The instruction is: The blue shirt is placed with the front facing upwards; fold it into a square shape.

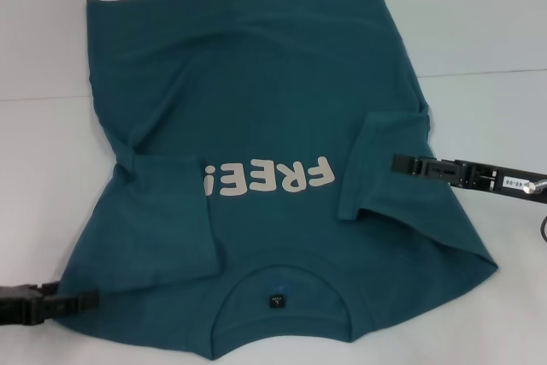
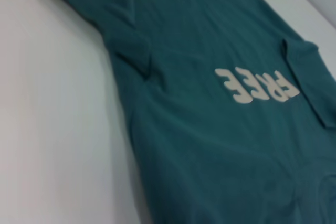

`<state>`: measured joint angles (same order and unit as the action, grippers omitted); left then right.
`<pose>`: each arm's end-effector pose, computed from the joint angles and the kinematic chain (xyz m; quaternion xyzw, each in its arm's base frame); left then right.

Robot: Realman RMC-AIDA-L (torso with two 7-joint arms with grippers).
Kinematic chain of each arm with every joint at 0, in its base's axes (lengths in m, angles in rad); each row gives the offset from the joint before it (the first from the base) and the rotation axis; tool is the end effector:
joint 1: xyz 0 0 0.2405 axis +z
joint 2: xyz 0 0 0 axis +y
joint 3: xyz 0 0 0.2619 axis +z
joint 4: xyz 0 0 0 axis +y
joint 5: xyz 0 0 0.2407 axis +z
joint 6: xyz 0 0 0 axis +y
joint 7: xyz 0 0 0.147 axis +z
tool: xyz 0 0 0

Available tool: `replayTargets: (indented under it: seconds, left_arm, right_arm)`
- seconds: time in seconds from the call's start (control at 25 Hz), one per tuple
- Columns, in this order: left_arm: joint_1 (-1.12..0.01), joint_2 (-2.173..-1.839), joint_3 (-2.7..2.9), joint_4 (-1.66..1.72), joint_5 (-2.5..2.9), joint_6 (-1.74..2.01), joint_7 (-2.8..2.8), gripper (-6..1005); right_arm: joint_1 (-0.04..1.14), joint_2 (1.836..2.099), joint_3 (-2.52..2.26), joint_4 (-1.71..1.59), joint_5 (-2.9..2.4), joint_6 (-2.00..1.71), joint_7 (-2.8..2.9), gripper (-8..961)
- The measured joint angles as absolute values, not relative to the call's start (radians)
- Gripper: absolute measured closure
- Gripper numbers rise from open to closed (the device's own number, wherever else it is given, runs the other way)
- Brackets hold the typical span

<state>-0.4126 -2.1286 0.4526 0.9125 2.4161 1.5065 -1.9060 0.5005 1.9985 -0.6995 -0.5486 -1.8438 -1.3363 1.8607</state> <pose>-0.3683 0.3192 0.0385 -0.8315 -0.5030 -0.1200 0.2029 0.3262 0.3795 0.0225 -0.8003 0.4889 0.2948 0.1832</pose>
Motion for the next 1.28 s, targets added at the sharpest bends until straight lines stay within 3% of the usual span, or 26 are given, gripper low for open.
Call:
replayTargets:
  seconds: [1.28]
  left_arm:
    - [-0.444,-2.138,0.471,0.922,2.451,1.524,-1.934,126]
  right_arm:
    - [0.493,1.997,-0.699,-0.548,-1.840,-1.337,1.861,53]
